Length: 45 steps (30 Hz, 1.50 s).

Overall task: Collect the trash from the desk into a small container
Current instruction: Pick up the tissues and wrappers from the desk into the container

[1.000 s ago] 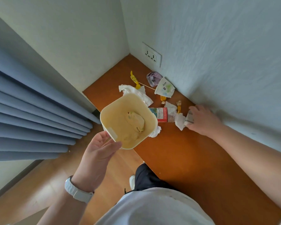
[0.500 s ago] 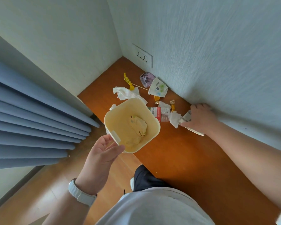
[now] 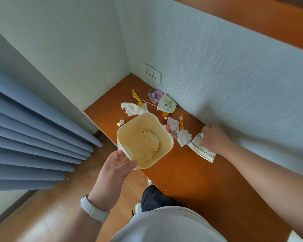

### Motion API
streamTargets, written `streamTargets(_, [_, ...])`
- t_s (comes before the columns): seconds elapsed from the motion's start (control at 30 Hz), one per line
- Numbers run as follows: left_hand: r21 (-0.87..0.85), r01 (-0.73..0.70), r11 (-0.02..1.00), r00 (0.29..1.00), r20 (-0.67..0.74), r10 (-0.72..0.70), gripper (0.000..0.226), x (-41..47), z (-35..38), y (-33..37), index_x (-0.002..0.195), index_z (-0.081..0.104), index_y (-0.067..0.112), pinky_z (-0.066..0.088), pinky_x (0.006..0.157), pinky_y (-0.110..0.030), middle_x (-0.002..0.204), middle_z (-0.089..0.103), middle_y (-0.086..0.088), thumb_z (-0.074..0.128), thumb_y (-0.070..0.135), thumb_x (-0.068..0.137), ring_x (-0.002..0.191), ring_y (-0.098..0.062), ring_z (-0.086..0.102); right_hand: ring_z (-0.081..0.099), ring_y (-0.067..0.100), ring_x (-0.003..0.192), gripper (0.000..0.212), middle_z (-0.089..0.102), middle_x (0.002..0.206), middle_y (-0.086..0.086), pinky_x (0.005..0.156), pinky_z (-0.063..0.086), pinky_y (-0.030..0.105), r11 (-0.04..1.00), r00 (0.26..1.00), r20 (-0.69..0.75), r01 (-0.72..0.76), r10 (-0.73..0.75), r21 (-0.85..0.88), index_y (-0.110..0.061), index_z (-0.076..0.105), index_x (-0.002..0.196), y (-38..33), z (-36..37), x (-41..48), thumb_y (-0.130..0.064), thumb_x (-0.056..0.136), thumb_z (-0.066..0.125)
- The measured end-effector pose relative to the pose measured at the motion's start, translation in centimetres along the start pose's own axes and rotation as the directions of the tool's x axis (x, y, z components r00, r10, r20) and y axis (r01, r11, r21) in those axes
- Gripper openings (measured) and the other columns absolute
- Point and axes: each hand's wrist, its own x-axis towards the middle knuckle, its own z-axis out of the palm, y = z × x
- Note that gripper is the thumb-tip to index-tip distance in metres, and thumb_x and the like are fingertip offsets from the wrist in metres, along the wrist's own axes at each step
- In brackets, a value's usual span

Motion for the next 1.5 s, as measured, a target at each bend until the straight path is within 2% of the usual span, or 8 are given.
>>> streamTargets(0.2, [-0.022,-0.012,1.0,1.0,-0.002,0.012,0.045,-0.6,-0.4,-0.3,0.12,0.06,0.007,0.056,0.087,-0.034,0.111,0.079,-0.009,0.077,0.005,0.079,0.102,-0.026,0.075,0.063,0.015,0.067,0.019,0.063,0.08,-0.004,0.059,0.057,0.038,0.984,0.992,-0.11,0.074,-0.056,0.164,-0.022,0.058,0.103,-2.1,-3.5,-4.1,-0.032,0.087,0.062])
streamTargets(0.47, [-0.038,-0.03,0.999,1.0,-0.001,0.03,0.042,-2.1,-1.6,-0.8,0.12,0.059,0.007,0.058,0.084,-0.031,0.109,0.08,-0.008,0.075,0.007,0.081,0.1,-0.026,0.076,0.063,0.009,0.074,0.014,0.062,0.088,-0.011,0.051,0.052,0.031,0.844,0.9,-0.405,0.338,-0.161,0.416,-0.024,0.056,0.096,-10.2,-10.7,-9.9,-0.025,0.087,0.066])
streamTargets(0.73, [-0.028,-0.035,0.999,0.999,0.004,0.036,0.033,-3.4,-2.7,-1.1,0.12,0.058,0.006,0.059,0.078,-0.024,0.106,0.081,-0.005,0.068,-0.002,0.089,0.099,-0.021,0.077,0.064,0.014,0.079,0.011,0.063,0.088,-0.006,0.062,0.058,0.032,0.771,0.829,-0.262,0.557,-0.494,0.308,-0.02,0.056,0.095,-19.7,-7.4,-12.5,-0.028,0.089,0.063])
streamTargets(0.9, [-0.066,-0.03,0.997,0.999,-0.024,0.028,0.039,-3.8,-3.8,-1.7,0.123,0.057,0.002,0.057,0.089,-0.034,0.109,0.079,-0.011,0.073,0.001,0.086,0.102,-0.026,0.076,0.058,0.009,0.082,0.024,0.059,0.096,-0.008,0.062,0.049,0.017,0.744,0.767,-0.082,0.638,-0.636,0.199,-0.02,0.058,0.114,-22.0,-4.5,-12.8,-0.033,0.093,0.058])
streamTargets(1.03, [-0.11,-0.016,0.994,0.999,-0.052,0.01,0.041,-3.7,-4.2,-2.1,0.121,0.058,0.003,0.058,0.082,-0.029,0.106,0.08,-0.009,0.075,0.0,0.084,0.098,-0.024,0.077,0.06,0.013,0.09,0.027,0.061,0.105,-0.005,0.073,0.057,0.03,0.732,0.739,-0.08,0.673,-0.669,0.105,-0.019,0.058,0.115,-21.2,-4.3,-12.1,-0.036,0.094,0.055])
streamTargets(1.17, [-0.128,0.004,0.992,0.998,-0.055,-0.011,0.039,-3.2,-4.1,-2.2,0.121,0.057,0.002,0.058,0.083,-0.03,0.106,0.08,-0.009,0.072,-0.003,0.085,0.099,-0.024,0.077,0.059,0.012,0.091,0.022,0.061,0.102,-0.003,0.076,0.055,0.028,0.722,0.733,-0.223,0.677,-0.643,0.142,-0.013,0.062,0.108,-18.9,-4.9,-10.3,-0.028,0.093,0.056])
streamTargets(1.3, [-0.133,0.003,0.991,0.999,-0.041,-0.009,0.049,-2.4,-4.0,-1.9,0.121,0.057,0.002,0.057,0.087,-0.035,0.108,0.08,-0.01,0.076,0.006,0.076,0.103,-0.029,0.075,0.059,0.01,0.085,0.013,0.06,0.096,-0.005,0.069,0.056,0.03,0.814,0.821,-0.327,0.545,-0.469,0.2,-0.015,0.061,0.102,-14.9,-4.5,-7.3,-0.025,0.093,0.059])
streamTargets(1.5, [-0.146,0.02,0.989,1.0,-0.016,-0.022,0.05,-1.5,-3.7,-1.0,0.121,0.059,0.001,0.054,0.091,-0.037,0.11,0.079,-0.013,0.072,0.01,0.074,0.104,-0.03,0.074,0.058,0.017,0.092,0.032,0.058,0.113,0.002,0.074,0.054,0.036,0.974,0.983,-0.161,0.12,-0.089,0.19,-0.017,0.057,0.119,-7.6,0.7,-1.8,-0.033,0.092,0.058])
